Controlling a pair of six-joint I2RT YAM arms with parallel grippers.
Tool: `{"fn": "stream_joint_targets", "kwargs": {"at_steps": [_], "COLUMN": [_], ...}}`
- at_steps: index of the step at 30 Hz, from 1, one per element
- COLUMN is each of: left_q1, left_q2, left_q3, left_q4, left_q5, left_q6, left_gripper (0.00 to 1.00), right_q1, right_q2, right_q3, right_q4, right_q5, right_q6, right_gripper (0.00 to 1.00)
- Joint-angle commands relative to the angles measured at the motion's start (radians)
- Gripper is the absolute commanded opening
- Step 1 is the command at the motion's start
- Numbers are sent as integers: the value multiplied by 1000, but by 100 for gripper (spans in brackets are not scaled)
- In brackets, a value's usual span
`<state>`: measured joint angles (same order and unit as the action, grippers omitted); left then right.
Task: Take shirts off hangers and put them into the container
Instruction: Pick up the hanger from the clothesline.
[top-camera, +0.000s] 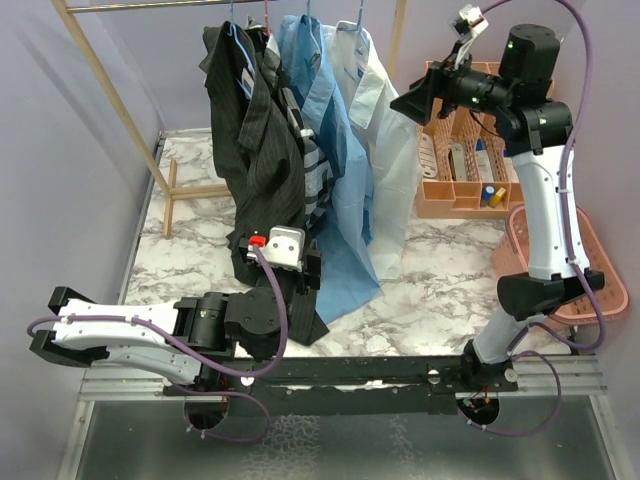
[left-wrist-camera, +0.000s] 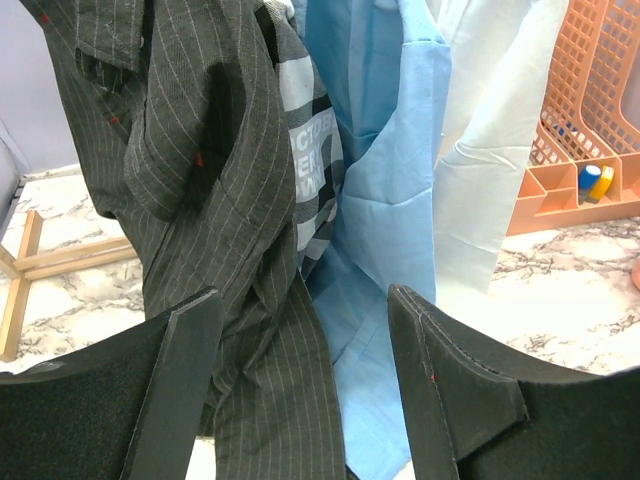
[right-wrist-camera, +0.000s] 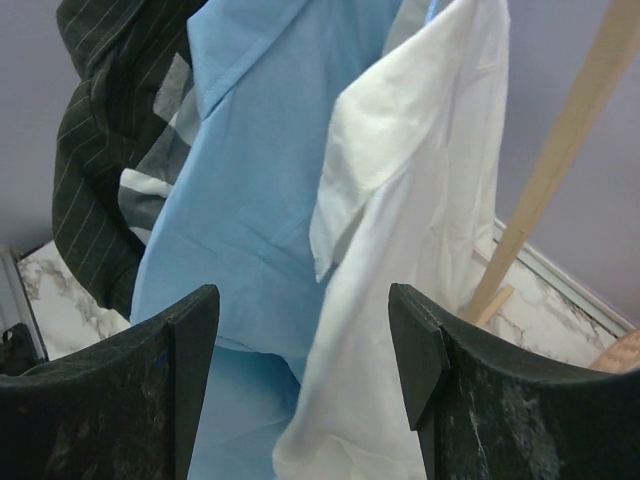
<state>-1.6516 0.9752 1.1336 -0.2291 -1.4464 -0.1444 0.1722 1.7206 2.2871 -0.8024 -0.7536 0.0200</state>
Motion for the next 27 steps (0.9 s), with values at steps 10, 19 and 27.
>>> {"fn": "stream_joint_targets", "kwargs": {"at_steps": [10, 19, 27], "left_q1": [86, 514, 657], "left_q2": [8, 255, 320], "left_q3": [79, 428, 617], "left_q4": [132, -101, -73], "left_q5": [178, 533, 665], "left_q6": [204, 151, 98], "left_gripper": [63, 60, 54], "right_q1": [73, 79, 82], "right_q2": [48, 63, 67], "right_q3": [9, 19, 11], "right_q4": [-24, -20, -14], "right_q5": [131, 161, 174], "right_q6": [-43, -49, -46], "right_gripper": [64, 56, 11]}}
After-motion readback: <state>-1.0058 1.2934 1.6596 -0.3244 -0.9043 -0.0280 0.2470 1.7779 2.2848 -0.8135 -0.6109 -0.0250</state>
